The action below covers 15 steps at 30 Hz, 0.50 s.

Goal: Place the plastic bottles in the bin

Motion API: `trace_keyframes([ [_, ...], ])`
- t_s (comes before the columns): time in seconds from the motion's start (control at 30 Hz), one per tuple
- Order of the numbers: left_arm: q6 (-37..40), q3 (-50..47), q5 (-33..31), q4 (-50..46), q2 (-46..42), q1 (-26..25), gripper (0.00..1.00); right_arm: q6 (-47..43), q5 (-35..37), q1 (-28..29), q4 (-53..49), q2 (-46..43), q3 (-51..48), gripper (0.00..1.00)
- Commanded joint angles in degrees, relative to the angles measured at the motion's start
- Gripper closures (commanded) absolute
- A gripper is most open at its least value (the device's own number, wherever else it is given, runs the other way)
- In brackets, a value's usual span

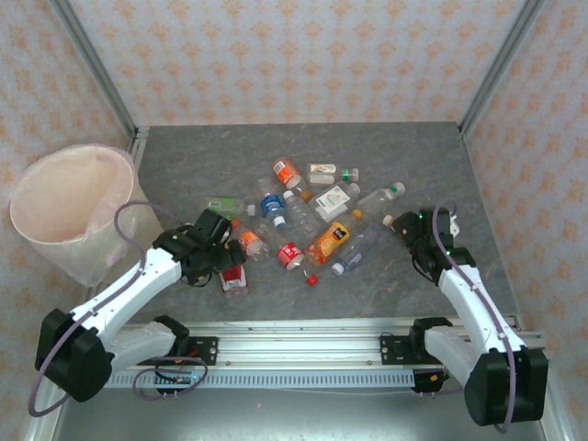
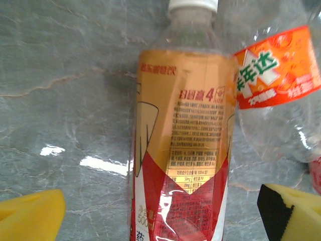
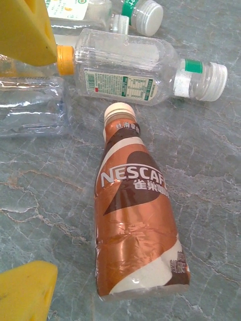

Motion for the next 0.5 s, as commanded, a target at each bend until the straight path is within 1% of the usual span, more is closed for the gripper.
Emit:
trace_keyframes([
  [0.0, 5.09, -1.10, 4.21, 4.52, 1.16, -0.78, 0.00, -1.40, 2.60, 0.07, -0.72, -0.47, 2.18, 0.01],
  [0.1, 5.91, -2.40, 6.31, 7.75, 2.75, -1.35, 0.00, -1.69, 2.97, 0.12, -1.41, -1.21, 1.54, 0.01],
  [0.2, 6.50, -3.07, 6.29, 8.89, 4.49, -2.38, 0.00, -1.51, 3.23, 0.08, -1.46, -1.96, 0.46, 0.01],
  [0.3, 6.97, -2.88, 4.37, 7.78, 6.58, -3.04, 0.00, -1.21, 3.39, 0.07, -1.20, -2.26, -0.08, 0.01],
  [0.37, 6.78, -2.46, 1.75, 6.81, 8.35, -3.51, 0.00, -0.97, 3.28, 0.07, -0.70, -2.15, -0.32, 0.01],
  [0.47, 7.24, -2.24, -0.08, 7.35, 11.31, -4.86, 0.01, -0.65, 3.32, 0.07, -0.28, -2.17, -0.55, 0.01],
])
